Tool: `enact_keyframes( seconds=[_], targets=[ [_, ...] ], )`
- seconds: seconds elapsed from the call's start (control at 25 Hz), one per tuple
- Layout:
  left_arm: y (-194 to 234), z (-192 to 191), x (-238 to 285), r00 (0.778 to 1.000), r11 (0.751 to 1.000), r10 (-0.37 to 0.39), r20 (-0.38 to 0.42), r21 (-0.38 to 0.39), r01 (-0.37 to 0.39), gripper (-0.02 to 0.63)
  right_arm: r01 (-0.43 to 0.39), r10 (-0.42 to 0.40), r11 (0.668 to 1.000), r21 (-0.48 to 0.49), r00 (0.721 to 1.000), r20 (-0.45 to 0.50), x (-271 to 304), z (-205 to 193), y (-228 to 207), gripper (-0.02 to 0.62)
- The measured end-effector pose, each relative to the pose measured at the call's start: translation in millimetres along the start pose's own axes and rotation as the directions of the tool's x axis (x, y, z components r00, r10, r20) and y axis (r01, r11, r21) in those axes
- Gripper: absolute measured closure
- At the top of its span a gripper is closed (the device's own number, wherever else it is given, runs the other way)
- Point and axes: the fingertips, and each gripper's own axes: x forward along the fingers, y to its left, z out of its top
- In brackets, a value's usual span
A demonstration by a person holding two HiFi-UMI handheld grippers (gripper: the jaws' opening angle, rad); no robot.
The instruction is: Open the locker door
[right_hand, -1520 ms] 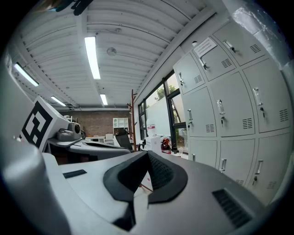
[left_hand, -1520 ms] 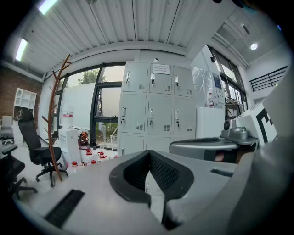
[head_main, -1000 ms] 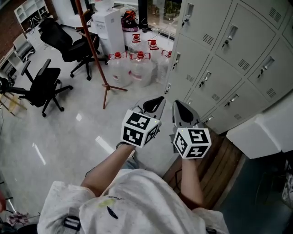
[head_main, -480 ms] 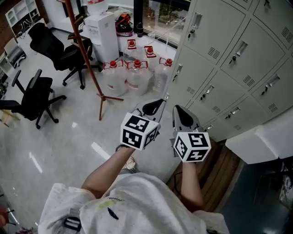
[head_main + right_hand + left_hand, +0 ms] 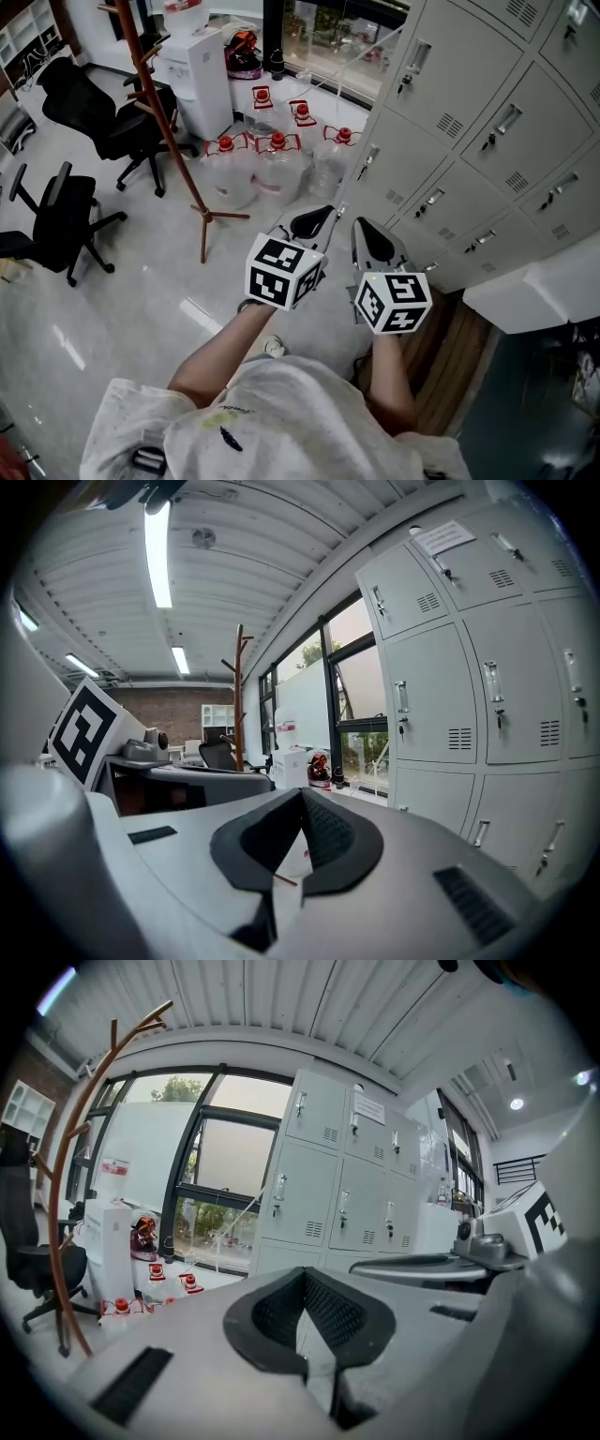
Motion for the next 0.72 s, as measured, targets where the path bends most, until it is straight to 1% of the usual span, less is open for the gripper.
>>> enact_keyframes(
  seconds=[0.24,0.48,0.72],
  targets=[
    [38.3,3.9,-2.2,1.0,1.0,-0.002,-0.003,-0.017,0.002,0.601,0.021,-0.021,1.0,-0.004,1.0,-0.01,29.1,4.2,13.6,0.597],
    [46.9,4.0,3.0,1.0,1.0,-0.027,-0.014,0.004,0.027,0.601,0.039,-0.039,0.999,0.002,0.999,-0.002,42.7,5.2,15.1,0.597],
    [54.1,3.9,17.1,0.999,0.999,-0.035,-0.026,0.022,0.035,0.601,0.043,-0.043,0.999,0.008,0.999,0.006,58.0,5.2,6.2,0.597]
  ],
)
